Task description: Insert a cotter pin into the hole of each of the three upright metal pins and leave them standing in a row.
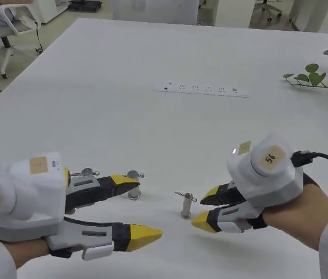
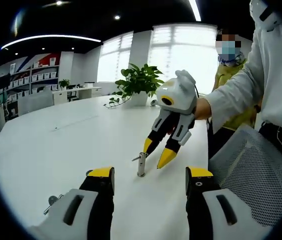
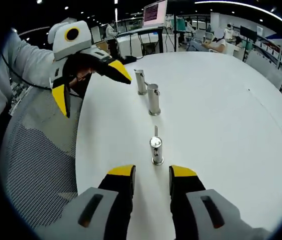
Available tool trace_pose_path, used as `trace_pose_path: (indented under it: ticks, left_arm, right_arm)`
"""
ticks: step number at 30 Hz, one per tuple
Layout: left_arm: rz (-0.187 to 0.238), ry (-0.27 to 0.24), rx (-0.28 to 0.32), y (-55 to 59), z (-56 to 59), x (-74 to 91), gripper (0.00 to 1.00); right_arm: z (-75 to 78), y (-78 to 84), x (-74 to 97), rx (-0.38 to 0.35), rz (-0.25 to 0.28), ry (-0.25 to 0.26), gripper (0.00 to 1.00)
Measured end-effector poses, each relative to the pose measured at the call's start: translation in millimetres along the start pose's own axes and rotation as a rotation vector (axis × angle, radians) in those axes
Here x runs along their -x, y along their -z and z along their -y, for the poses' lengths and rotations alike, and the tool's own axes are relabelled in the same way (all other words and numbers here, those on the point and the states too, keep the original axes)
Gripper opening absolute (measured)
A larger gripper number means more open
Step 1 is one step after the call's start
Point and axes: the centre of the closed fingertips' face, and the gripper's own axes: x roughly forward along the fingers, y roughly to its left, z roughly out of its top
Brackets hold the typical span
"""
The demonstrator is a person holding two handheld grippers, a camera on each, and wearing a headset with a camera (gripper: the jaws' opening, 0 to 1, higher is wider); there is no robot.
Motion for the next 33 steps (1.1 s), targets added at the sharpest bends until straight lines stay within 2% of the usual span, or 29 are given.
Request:
trace_pose_path:
  ticks: [5,8,13,16,21,25,33]
  left_arm:
    - [0.031,0.007,-0.011,-9.3,-1.2,18.7,0.66]
    - [0.033,0.006,-0.009,-8.2,-4.5,28.1,0.71]
    - [0.015,-0.026,-0.013,2.8,-18.0,41.4,0.75]
    - [0.005,-0.055,-0.002,12.5,-29.5,48.9,0.78]
    - [-0.008,-0.088,0.02,25.6,-41.7,57.0,0.78]
    - [-0.027,-0.103,0.039,35.2,-46.3,60.5,0.77]
    - [-0.031,-0.108,0.044,37.6,-46.1,62.5,0.76]
  right_arm:
    - [1.7,-5.1,-4.8,0.008,0.036,0.013,0.28]
    - [1.3,-7.1,-9.1,0.01,0.054,0.015,0.28]
    - [0.5,-7.4,-15.8,0.015,0.073,0.017,0.27]
    - [1.7,-6.9,-17.8,0.015,0.075,0.021,0.26]
    - [5.3,-9.7,-18.5,0.029,0.097,0.039,0.25]
    - [5.9,-10.3,-21.0,0.033,0.105,0.037,0.23]
    - [9.7,-9.7,-24.5,0.073,0.107,0.049,0.12]
